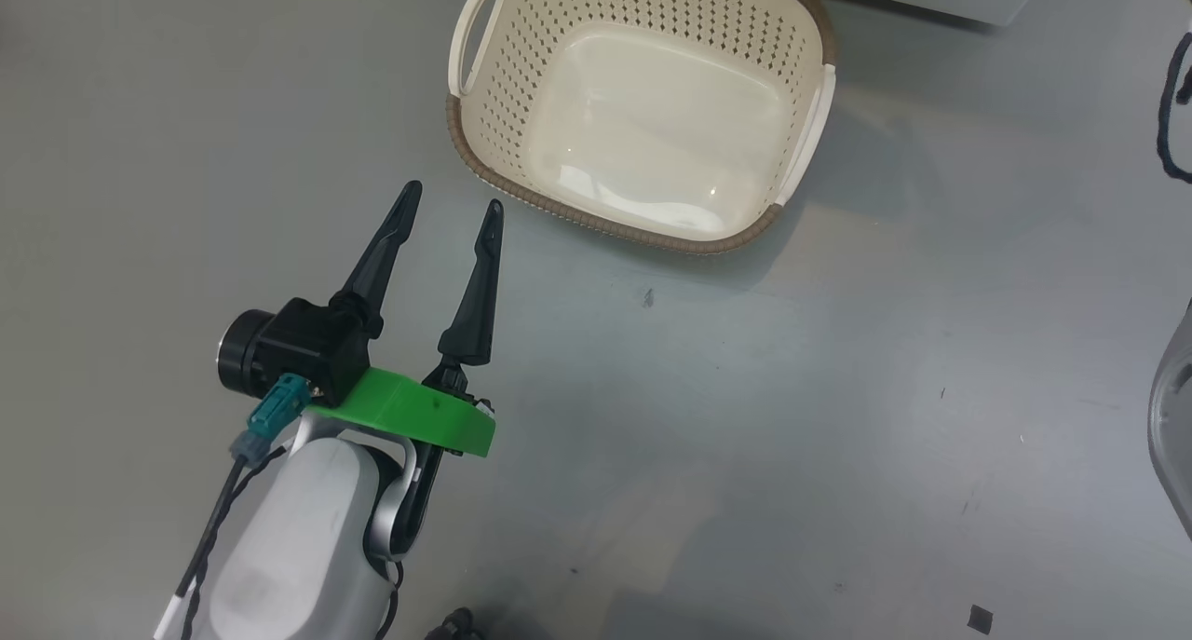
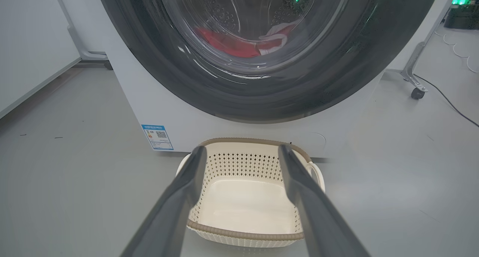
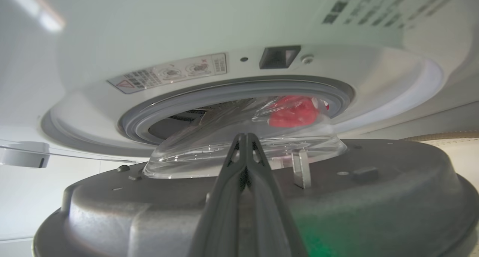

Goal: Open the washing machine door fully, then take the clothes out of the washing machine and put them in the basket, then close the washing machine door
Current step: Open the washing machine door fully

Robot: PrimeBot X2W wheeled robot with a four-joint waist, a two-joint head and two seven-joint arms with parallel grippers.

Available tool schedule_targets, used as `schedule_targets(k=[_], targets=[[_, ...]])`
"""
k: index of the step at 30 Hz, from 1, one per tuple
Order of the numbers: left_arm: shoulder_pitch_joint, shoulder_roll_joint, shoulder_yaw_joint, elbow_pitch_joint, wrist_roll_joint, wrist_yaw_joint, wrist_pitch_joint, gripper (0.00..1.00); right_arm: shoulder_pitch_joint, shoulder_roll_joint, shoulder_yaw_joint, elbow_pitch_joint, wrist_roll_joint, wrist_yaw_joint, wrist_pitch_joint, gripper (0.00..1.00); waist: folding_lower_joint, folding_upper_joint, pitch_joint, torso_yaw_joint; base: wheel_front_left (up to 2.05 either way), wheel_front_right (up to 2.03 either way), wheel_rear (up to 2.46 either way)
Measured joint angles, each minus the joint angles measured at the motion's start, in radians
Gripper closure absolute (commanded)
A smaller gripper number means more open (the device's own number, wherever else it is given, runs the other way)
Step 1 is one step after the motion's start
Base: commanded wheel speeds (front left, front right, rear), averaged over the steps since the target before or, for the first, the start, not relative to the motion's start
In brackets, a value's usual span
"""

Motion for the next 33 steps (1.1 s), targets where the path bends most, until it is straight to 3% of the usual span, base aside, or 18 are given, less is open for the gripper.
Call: schedule_targets(k=[17,33], targets=[[0.003,0.0,0.02,0.036,0.027,0.0,0.0,0.0,0.142,0.032,0.02,0.08,0.04,0.054,0.066,1.0,0.0,0.0,-0.105,-0.023,0.0,0.0,0.0],[0.05,0.001,0.017,0.058,0.036,0.0,0.0,0.0,0.225,0.035,0.045,0.116,0.099,0.069,0.125,1.0,0.0,0.0,-0.206,-0.048,0.0,0.0,0.0]])
